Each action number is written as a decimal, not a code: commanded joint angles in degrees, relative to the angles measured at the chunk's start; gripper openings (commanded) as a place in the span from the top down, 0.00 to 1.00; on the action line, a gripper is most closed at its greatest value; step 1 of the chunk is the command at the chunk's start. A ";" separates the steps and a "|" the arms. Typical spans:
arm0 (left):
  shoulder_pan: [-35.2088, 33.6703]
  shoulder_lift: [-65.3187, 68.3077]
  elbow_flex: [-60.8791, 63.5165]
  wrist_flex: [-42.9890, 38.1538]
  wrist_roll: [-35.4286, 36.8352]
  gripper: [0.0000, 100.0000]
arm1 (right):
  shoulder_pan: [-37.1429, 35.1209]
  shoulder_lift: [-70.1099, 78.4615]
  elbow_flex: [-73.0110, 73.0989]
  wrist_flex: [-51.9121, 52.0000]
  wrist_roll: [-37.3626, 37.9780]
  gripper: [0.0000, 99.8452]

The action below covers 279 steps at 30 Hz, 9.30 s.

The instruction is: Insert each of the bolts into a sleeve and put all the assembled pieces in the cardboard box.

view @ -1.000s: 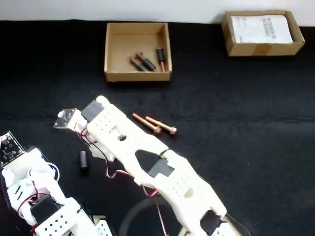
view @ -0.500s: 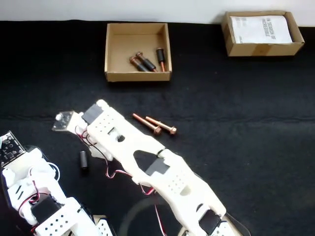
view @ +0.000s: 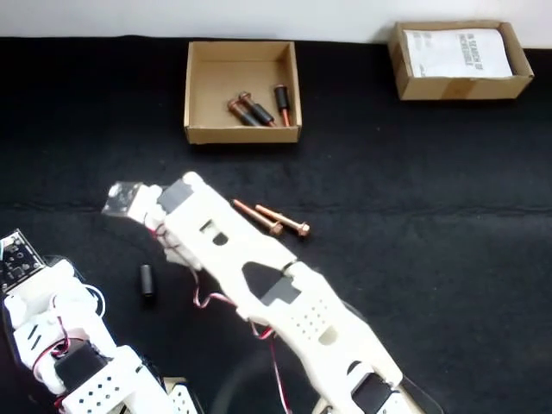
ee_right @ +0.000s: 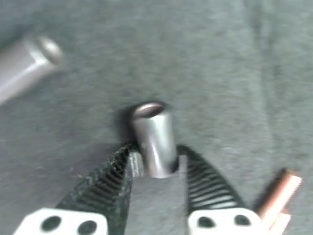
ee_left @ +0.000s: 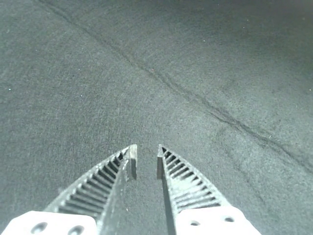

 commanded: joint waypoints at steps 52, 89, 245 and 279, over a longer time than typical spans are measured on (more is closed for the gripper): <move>12.09 -0.40 1.01 5.80 -0.53 0.91 | 25.80 -45.05 -64.31 20.79 -25.41 0.99; 36.35 38.90 -46.64 22.42 -3.60 0.91 | 50.24 -142.90 62.55 -8.92 -25.14 0.99; 55.69 73.54 -133.67 57.58 -19.34 0.99 | 20.88 -154.77 139.74 -58.51 -25.76 0.99; 67.65 27.47 -29.93 -18.46 -1.14 0.99 | 21.14 -154.77 139.74 -58.51 -25.76 0.99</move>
